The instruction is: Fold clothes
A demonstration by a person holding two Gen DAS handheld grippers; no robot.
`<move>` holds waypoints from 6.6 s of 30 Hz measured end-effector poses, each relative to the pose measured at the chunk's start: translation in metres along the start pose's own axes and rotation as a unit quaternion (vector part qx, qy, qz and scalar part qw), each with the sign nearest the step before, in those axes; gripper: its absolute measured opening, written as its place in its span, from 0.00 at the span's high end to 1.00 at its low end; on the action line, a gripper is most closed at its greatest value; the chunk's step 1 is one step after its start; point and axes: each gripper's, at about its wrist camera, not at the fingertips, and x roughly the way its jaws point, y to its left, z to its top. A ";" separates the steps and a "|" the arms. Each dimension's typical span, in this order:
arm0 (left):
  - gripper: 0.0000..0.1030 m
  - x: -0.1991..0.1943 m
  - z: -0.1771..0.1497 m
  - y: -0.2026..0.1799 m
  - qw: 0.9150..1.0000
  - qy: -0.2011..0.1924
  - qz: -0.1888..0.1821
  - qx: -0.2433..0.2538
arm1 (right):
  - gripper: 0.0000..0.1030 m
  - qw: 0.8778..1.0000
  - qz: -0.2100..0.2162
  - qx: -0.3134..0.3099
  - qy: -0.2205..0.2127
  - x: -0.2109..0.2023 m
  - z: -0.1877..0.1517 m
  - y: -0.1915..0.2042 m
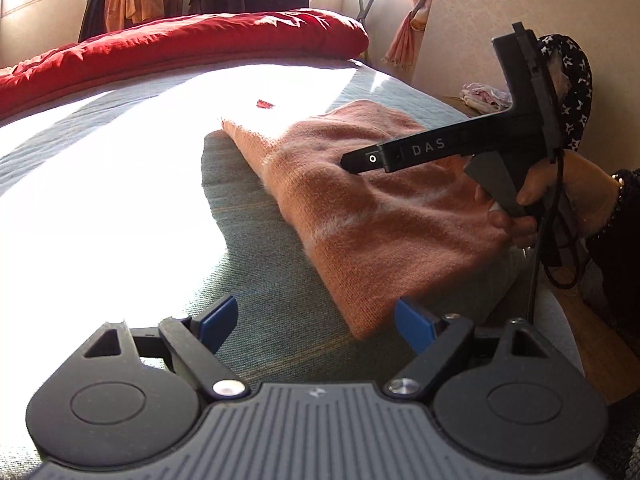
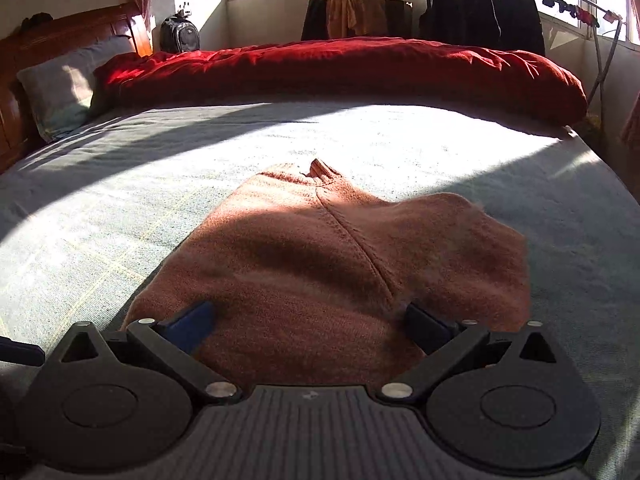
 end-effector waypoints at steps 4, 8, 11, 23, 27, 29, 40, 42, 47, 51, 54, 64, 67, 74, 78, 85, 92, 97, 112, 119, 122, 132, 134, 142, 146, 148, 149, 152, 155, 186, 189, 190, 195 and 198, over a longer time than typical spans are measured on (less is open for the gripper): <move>0.16 -0.004 0.000 0.007 1.000 -0.002 0.005 -0.012 | 0.00 1.000 0.015 -0.002 -0.005 -0.012 0.021 0.005; 0.16 -0.004 0.001 0.006 1.000 -0.004 0.011 -0.017 | 0.00 1.000 0.016 0.008 -0.010 -0.003 0.033 0.006; 0.16 -0.003 0.001 0.004 1.000 0.000 0.013 -0.012 | 0.00 0.999 0.009 0.020 0.025 0.015 0.026 0.003; 0.16 0.004 0.015 -0.006 0.999 0.009 0.032 0.003 | 0.00 0.999 -0.033 0.018 -0.005 -0.025 0.005 -0.007; 0.16 0.005 0.025 -0.011 1.000 0.004 0.025 0.008 | 0.00 0.998 -0.039 0.034 -0.019 -0.040 -0.005 -0.017; 0.16 0.007 0.032 -0.013 1.000 0.000 0.020 0.007 | 0.00 0.998 -0.035 0.053 -0.030 -0.049 -0.011 -0.023; 0.16 0.053 0.094 -0.041 0.999 -0.027 -0.042 0.015 | 0.00 0.980 -0.041 0.176 -0.084 -0.100 -0.061 -0.072; 0.16 0.065 0.097 -0.042 0.999 -0.023 -0.048 0.012 | 0.00 0.979 -0.046 0.182 -0.084 -0.102 -0.065 -0.076; 0.16 0.093 0.102 -0.044 0.998 -0.012 -0.063 0.003 | 0.00 0.975 -0.036 0.202 -0.083 -0.101 -0.076 -0.087; 0.13 0.102 0.107 -0.043 0.997 -0.001 -0.073 -0.007 | 0.00 0.972 -0.016 0.222 -0.070 -0.091 -0.083 -0.093; 0.13 0.090 0.113 -0.034 0.996 -0.001 -0.080 -0.030 | 0.00 0.969 0.010 0.237 -0.067 -0.086 -0.089 -0.101; 0.13 0.089 0.103 0.059 0.966 0.000 -0.113 -0.233 | 0.00 0.937 0.092 0.332 -0.060 -0.068 -0.103 -0.133; 0.13 0.105 0.091 0.073 0.954 0.016 -0.129 -0.271 | 0.00 0.921 0.130 0.365 -0.040 -0.057 -0.108 -0.141; 0.13 0.148 0.078 0.086 0.930 0.052 -0.185 -0.313 | 0.00 0.905 0.163 0.391 -0.033 -0.044 -0.105 -0.156; 0.13 0.160 0.082 0.090 0.922 0.057 -0.205 -0.322 | 0.00 0.899 0.183 0.398 -0.023 -0.027 -0.092 -0.172; 0.13 0.165 0.083 0.090 0.923 0.060 -0.216 -0.313 | 0.00 0.885 0.239 0.398 0.033 0.022 -0.060 -0.188; 0.12 0.163 0.084 0.088 0.920 0.059 -0.217 -0.321 | 0.00 0.885 0.263 0.381 0.048 0.052 -0.036 -0.195; 0.11 0.150 0.077 0.085 0.924 0.072 -0.229 -0.298 | 0.00 0.890 0.289 0.349 0.048 0.031 -0.057 -0.190; 0.07 0.172 0.085 0.094 0.916 0.072 -0.276 -0.283 | 0.00 0.889 0.320 0.321 0.069 0.054 -0.041 -0.186; 0.28 0.172 0.083 0.108 0.914 0.087 -0.277 -0.283 | 0.00 0.887 0.336 0.307 0.080 0.055 -0.039 -0.192; 0.34 0.172 0.074 0.121 0.906 0.083 -0.290 -0.298 | 0.00 0.888 0.349 0.288 0.084 0.053 -0.040 -0.194; 0.34 0.176 0.074 0.121 0.908 0.082 -0.291 -0.289 | 0.00 0.898 0.336 0.271 0.088 0.051 -0.036 -0.186; 0.34 0.175 0.074 0.122 0.909 0.081 -0.290 -0.288 | 0.02 0.895 0.338 0.276 0.091 0.052 -0.036 -0.188; 0.34 0.175 0.076 0.117 0.913 0.080 -0.280 -0.285 | 0.34 0.891 0.322 0.308 0.090 0.056 -0.045 -0.204; 0.34 0.176 0.077 0.115 0.914 0.081 -0.277 -0.284 | 0.32 0.896 0.315 0.301 0.082 0.054 -0.046 -0.200; 0.34 0.177 0.078 0.112 0.915 0.081 -0.276 -0.284 | 0.31 0.898 0.312 0.301 0.081 0.054 -0.046 -0.199; 0.34 0.178 0.080 0.108 0.915 0.081 -0.276 -0.283 | 0.30 0.898 0.310 0.301 0.081 0.053 -0.046 -0.198; 0.34 0.179 0.080 0.107 0.915 0.081 -0.276 -0.284 | 0.23 0.903 0.300 0.296 0.081 0.053 -0.043 -0.191; 0.34 0.181 0.081 0.105 0.915 0.081 -0.276 -0.284 | 0.11 0.908 0.298 0.286 0.070 0.050 -0.041 -0.181; 0.41 0.167 0.082 0.098 0.920 0.070 -0.239 -0.301 | 0.26 0.892 0.296 0.337 0.057 0.044 -0.043 -0.190; 0.45 0.161 0.084 0.096 0.924 0.064 -0.231 -0.298 | 0.30 0.889 0.299 0.344 0.047 0.039 -0.042 -0.190; 0.45 0.158 0.085 0.096 0.925 0.060 -0.230 -0.297 | 0.35 0.894 0.289 0.339 0.051 0.038 -0.041 -0.189; 0.51 0.147 0.091 0.091 0.928 0.039 -0.232 -0.289 | 0.48 0.902 0.261 0.339 0.061 0.037 -0.041 -0.187; 0.54 0.140 0.094 0.090 0.928 0.033 -0.236 -0.288 | 0.48 0.901 0.275 0.333 0.047 0.028 -0.037 -0.182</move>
